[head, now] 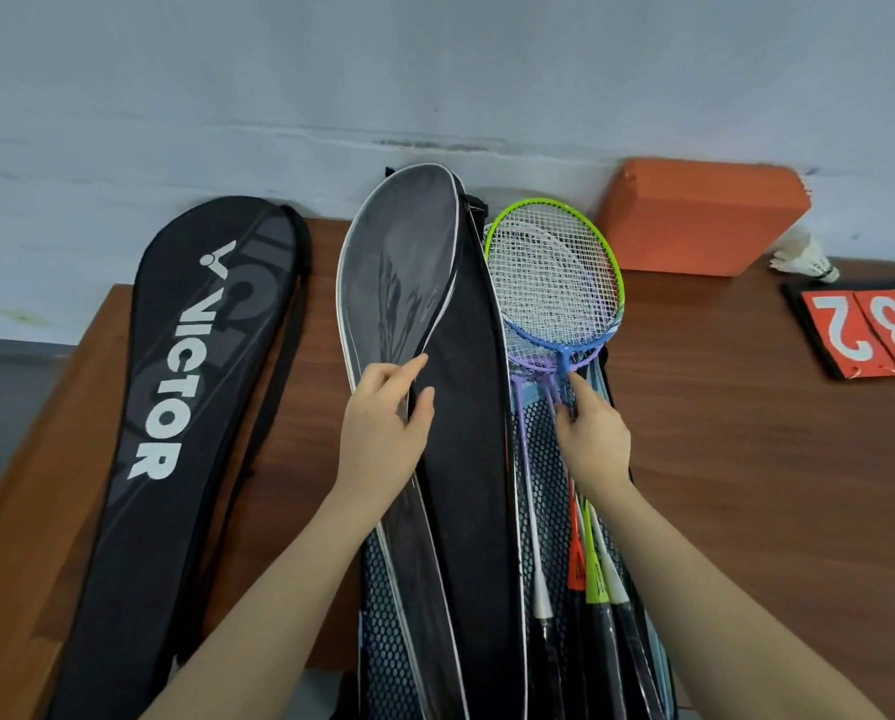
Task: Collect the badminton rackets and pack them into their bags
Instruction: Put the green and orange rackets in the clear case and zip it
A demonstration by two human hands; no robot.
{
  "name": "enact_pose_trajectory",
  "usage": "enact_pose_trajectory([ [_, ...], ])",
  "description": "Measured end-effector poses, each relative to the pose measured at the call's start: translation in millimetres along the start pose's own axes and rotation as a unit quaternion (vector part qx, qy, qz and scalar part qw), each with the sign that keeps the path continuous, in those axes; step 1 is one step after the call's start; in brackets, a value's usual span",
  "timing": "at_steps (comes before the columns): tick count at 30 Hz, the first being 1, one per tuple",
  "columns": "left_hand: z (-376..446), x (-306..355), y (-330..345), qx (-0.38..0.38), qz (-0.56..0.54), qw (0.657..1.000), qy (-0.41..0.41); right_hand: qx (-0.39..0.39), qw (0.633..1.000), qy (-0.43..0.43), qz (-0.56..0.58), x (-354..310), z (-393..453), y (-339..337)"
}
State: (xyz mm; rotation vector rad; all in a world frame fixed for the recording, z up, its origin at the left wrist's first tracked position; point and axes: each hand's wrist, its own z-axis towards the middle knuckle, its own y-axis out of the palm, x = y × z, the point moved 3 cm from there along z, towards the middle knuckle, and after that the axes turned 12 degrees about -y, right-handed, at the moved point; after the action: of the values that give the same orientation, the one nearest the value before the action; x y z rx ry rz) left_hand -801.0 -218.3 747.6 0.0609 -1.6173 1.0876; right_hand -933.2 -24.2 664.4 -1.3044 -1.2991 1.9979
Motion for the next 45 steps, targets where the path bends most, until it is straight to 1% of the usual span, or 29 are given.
enact_pose_trajectory([
  [2,0,0,-3,0.004,-0.016,1.000,-0.007,0.004,1.000,0.003,0.007,-1,0,-2],
  [4,0,-1,-6,0.011,-0.019,1.000,0.000,0.030,0.999,0.014,0.033,-4,-3,-8],
  [6,-1,-2,-10,0.015,-0.024,1.000,0.001,0.069,0.994,0.033,0.075,-6,-8,-16],
  [8,-1,-4,-12,0.015,-0.029,0.999,-0.002,0.103,0.983,0.054,0.141,-8,-16,-24],
  [11,-3,-3,-12,-0.007,-0.012,1.000,0.009,0.113,0.966,0.062,0.224,-9,-30,-31],
  [14,-3,-1,-11,-0.028,0.015,0.999,0.019,0.124,0.955,0.051,0.264,-7,-38,-37],
  [19,0,4,-7,-0.035,0.019,0.999,-0.005,0.158,0.955,0.006,0.252,-12,-43,-70],
  [24,6,25,13,-0.036,0.004,0.999,-0.013,0.170,0.976,-0.050,0.129,-8,-68,-98],
  [26,7,31,20,-0.025,-0.006,0.999,-0.020,0.160,0.980,-0.071,0.099,-3,-86,-100],
  [28,6,33,25,-0.019,-0.012,0.999,-0.027,0.134,0.984,-0.079,0.082,2,-103,-97],
  [34,-4,35,36,-0.013,-0.019,0.999,-0.035,0.054,0.995,-0.056,0.058,9,-139,-82],
  [39,-27,41,44,-0.027,0.007,0.999,0.029,-0.017,0.993,-0.051,0.109,-1,-154,-72],
  [42,-47,38,44,-0.034,0.011,0.997,0.069,-0.023,0.986,-0.030,0.162,-12,-150,-67],
  [45,-65,30,39,-0.039,-0.013,0.991,0.126,-0.001,0.977,-0.002,0.215,-24,-140,-65],
])
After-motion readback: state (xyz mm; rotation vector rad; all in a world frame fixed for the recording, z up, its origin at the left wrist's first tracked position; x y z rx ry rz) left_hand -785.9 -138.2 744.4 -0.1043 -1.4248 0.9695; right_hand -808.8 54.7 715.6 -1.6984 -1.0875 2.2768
